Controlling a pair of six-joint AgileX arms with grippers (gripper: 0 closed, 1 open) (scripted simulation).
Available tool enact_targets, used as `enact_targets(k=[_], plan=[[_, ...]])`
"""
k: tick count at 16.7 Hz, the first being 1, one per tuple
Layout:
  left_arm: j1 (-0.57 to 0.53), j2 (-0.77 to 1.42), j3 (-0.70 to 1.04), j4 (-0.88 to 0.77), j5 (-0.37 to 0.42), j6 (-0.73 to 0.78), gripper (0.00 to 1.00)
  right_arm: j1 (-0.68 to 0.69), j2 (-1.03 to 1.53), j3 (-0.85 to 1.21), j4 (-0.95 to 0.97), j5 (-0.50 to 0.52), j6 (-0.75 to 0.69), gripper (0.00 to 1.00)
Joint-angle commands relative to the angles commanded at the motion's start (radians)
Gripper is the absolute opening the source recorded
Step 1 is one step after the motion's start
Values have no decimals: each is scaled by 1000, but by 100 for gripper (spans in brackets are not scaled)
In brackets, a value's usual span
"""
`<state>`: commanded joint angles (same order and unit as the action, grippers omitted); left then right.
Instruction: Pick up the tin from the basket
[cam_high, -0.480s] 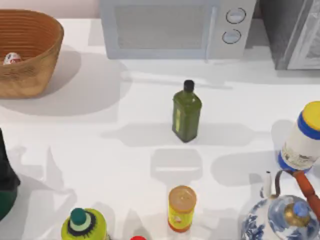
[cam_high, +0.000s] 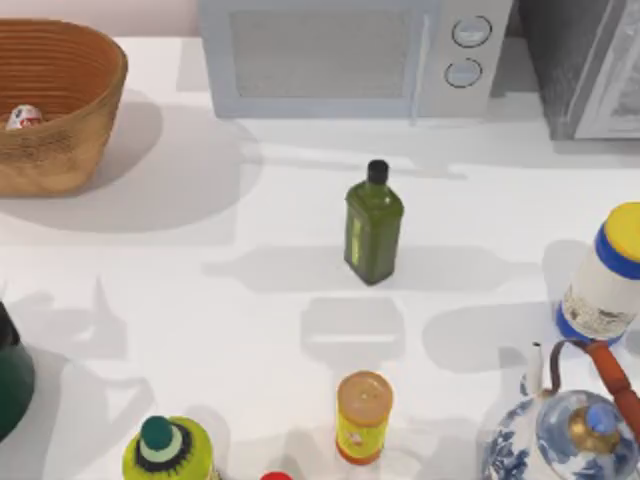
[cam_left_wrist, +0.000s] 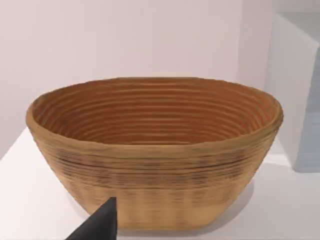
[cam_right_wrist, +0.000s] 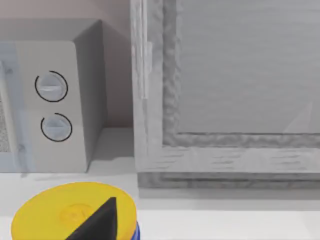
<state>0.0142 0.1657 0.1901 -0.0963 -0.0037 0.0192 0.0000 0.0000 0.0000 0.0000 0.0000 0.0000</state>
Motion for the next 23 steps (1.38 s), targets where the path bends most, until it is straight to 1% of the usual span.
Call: enact_targets(k=[3,6,18,23], plan=[[11,189,199,-111,2,18,100,0,0,0,0,0,0,100],[23,431,445,-254,7,36,100,0,0,0,0,0,0,100],[63,1632,1608,-945,45,94,100,0,0,0,0,0,0,100],[74,2070,2046,-1187,61,105,100,0,0,0,0,0,0,100]])
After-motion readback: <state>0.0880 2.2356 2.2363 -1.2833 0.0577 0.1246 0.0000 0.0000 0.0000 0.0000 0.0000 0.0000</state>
